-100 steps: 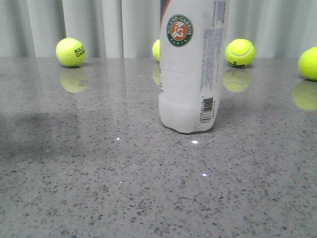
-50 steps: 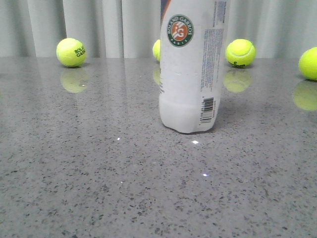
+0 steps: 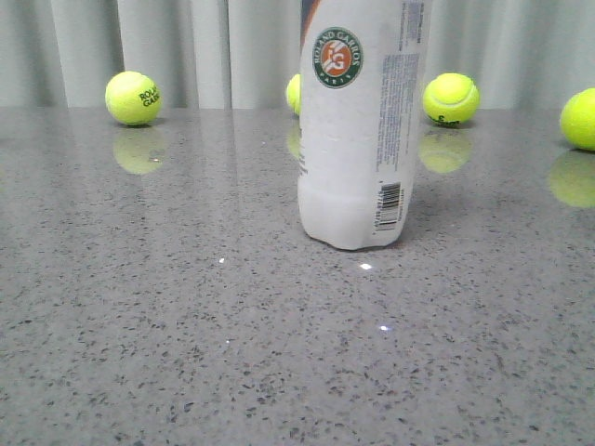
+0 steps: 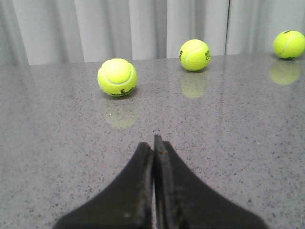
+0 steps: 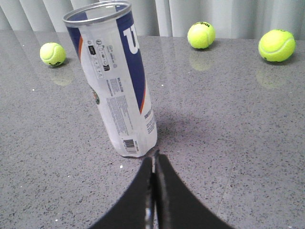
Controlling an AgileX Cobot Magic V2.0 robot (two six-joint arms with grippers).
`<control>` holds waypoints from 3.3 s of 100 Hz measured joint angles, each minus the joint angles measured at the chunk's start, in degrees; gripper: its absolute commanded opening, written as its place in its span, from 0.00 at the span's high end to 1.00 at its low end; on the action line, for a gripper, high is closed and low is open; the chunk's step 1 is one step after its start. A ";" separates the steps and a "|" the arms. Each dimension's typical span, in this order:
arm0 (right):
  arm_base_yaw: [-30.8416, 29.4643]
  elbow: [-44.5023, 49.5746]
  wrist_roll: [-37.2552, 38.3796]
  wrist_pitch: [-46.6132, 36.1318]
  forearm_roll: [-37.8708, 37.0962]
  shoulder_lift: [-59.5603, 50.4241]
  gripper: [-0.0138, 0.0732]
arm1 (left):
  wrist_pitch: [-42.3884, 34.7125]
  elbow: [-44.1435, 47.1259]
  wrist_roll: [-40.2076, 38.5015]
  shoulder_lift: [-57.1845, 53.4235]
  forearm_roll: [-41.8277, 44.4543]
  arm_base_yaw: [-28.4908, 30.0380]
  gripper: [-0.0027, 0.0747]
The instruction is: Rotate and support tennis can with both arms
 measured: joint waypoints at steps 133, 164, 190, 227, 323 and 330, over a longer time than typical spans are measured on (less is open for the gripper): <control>0.00 0.10 0.00 0.11 0.00 0.00 0.92 | 0.87 1.22 6.14 -2.39 -6.31 0.78 0.99; -2.88 3.73 0.00 -5.87 0.09 0.00 0.92 | 0.87 1.22 6.14 -2.39 -6.31 0.78 0.99; -10.60 13.75 1.01 -21.96 -6.68 -1.04 0.92 | 0.87 1.22 6.14 -2.39 -6.31 0.78 0.99; -19.21 25.87 9.05 -29.13 -19.78 -10.00 0.92 | 0.87 1.22 6.14 -2.39 -6.31 0.78 0.99; -20.62 29.96 9.77 -31.42 -20.40 -12.70 0.92 | 0.87 1.22 6.14 -2.39 -6.40 0.78 0.99; -20.62 29.96 9.77 -31.42 -20.40 -12.70 0.92 | 0.87 1.22 6.14 -2.39 -6.40 0.78 0.99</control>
